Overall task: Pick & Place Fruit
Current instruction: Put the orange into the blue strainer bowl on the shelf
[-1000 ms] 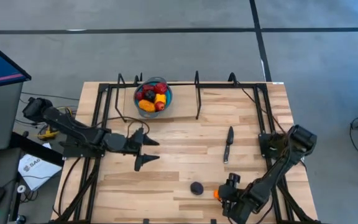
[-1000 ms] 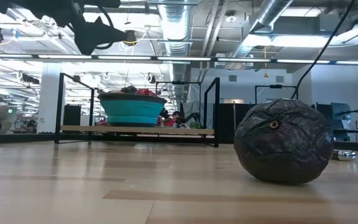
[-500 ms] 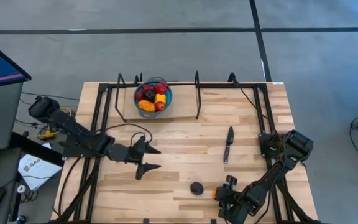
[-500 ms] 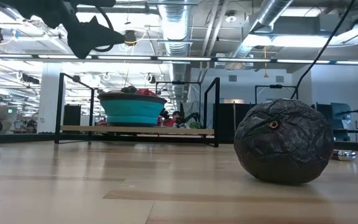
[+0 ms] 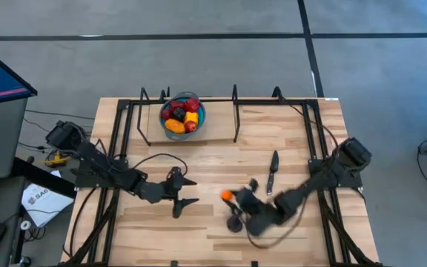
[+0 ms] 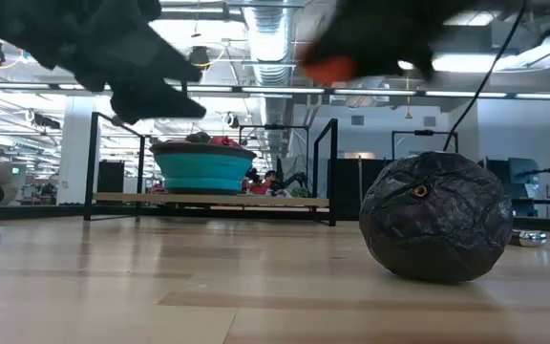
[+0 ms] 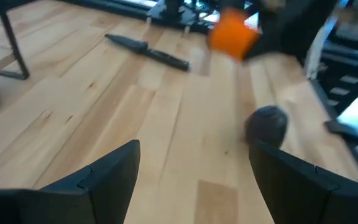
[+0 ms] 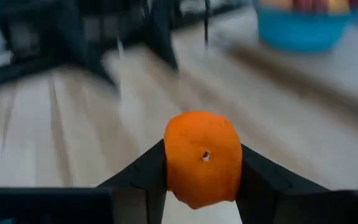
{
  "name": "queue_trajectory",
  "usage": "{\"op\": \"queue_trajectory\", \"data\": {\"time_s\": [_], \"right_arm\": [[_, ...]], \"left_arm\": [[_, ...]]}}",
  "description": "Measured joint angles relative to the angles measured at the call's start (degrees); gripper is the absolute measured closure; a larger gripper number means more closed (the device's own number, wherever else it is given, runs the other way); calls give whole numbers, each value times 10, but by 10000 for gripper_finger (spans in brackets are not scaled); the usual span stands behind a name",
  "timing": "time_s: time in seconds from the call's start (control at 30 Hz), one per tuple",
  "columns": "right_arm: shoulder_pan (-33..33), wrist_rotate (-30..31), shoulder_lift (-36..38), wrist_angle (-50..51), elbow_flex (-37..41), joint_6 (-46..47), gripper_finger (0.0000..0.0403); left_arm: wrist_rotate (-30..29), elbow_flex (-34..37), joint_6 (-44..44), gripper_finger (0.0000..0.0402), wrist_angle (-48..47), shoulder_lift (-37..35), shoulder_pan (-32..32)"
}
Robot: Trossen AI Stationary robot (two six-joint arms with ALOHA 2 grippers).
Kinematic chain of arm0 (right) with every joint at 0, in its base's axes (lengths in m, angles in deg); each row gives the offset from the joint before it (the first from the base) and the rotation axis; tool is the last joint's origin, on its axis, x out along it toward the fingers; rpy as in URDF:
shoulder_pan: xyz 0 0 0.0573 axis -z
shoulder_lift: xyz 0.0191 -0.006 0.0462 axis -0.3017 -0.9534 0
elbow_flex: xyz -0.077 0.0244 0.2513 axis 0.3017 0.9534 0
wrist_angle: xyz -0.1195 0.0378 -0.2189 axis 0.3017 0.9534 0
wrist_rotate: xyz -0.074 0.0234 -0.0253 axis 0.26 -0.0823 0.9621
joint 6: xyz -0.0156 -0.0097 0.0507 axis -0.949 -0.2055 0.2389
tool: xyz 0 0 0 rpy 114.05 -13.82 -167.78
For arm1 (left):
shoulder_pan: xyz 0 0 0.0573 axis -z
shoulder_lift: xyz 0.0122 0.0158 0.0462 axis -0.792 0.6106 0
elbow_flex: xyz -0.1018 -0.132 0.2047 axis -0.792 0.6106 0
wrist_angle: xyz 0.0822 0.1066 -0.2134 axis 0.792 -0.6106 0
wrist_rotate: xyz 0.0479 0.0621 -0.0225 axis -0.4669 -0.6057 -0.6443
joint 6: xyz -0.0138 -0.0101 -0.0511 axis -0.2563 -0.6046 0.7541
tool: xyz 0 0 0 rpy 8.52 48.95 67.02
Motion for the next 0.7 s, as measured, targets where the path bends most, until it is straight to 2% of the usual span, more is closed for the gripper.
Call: {"op": "queue_trajectory", "data": {"time_s": [0.07,0.13,0.23,0.37,0.43,0.53,0.7], "right_arm": [[46,-41,11,-97,0,-115,268],[95,-109,23,-195,0,-218,275],[172,-225,31,-278,-15,-285,279],[265,-335,24,-233,-83,-300,274],[307,-366,8,-177,-134,-302,273],[357,-377,-27,-73,-203,-301,273],[426,-378,-90,25,-302,-287,271]], "left_arm": [[-9,0,0,106,1,14,0],[-18,0,0,106,1,29,0],[-21,0,11,106,0,51,0],[-21,0,37,106,0,77,1],[-22,0,48,106,0,88,2],[-25,4,66,106,3,94,4],[-27,16,85,106,11,95,5]]}}
